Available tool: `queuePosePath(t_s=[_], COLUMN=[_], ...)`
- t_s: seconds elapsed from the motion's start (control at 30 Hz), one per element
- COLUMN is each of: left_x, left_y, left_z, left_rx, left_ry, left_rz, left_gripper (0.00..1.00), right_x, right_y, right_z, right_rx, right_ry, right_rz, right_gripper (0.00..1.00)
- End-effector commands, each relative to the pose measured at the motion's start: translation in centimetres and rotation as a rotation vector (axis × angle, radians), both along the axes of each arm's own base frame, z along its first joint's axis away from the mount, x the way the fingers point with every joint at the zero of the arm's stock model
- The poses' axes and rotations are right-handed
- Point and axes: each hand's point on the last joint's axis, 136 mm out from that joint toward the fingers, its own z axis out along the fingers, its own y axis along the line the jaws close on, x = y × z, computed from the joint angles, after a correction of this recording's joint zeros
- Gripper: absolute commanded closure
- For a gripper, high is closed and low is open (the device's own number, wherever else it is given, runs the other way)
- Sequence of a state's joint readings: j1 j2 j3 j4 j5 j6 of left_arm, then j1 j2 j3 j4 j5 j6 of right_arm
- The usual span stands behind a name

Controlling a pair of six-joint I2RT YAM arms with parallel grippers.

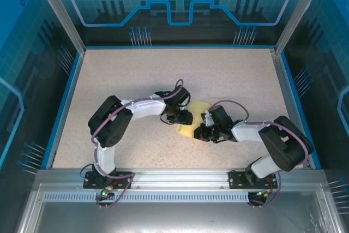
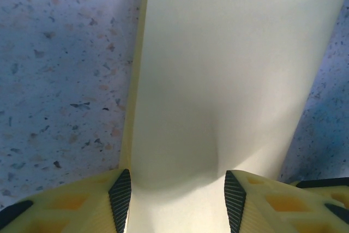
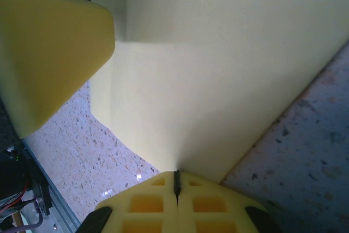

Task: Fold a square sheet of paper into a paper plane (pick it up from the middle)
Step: Fold the triangle a second time at the center of the table.

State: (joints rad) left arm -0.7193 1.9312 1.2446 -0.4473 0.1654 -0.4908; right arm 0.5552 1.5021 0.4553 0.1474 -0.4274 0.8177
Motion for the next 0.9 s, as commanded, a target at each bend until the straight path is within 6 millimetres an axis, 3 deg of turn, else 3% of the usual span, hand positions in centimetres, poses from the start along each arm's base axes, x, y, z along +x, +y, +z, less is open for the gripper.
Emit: queuePosePath(t_s=[0.0, 0.3, 0.47, 0.87], left_x=[-0.3, -0.6, 0.1, -0.1], left_y=[-0.8, -1.3, -1.2, -1.5], left_z=[1.1, 2.8, 3.9, 4.9], left_rx=[-0.039, -0.105, -0.179, -0.280], left_ry=[0.004, 0.011, 0.006, 0.033], left_rz=[-0.018, -0.021, 0.009, -0.010], left_gripper=[0.49, 0.49, 0.49, 0.49], right_x=[-1.6, -1.6, -1.7, -1.6], right_y=[-2.2, -2.3, -2.4, -2.5], right_z=[-2.5, -2.5, -2.6, -2.5], right_rx=[-0.095, -0.092, -0.091, -0.086], right_ry=[0.073, 0.075, 0.076, 0.075], right_rz=[-0.023, -0.022, -0.022, -0.022], right_gripper=[0.98, 0.98, 0.98, 0.98])
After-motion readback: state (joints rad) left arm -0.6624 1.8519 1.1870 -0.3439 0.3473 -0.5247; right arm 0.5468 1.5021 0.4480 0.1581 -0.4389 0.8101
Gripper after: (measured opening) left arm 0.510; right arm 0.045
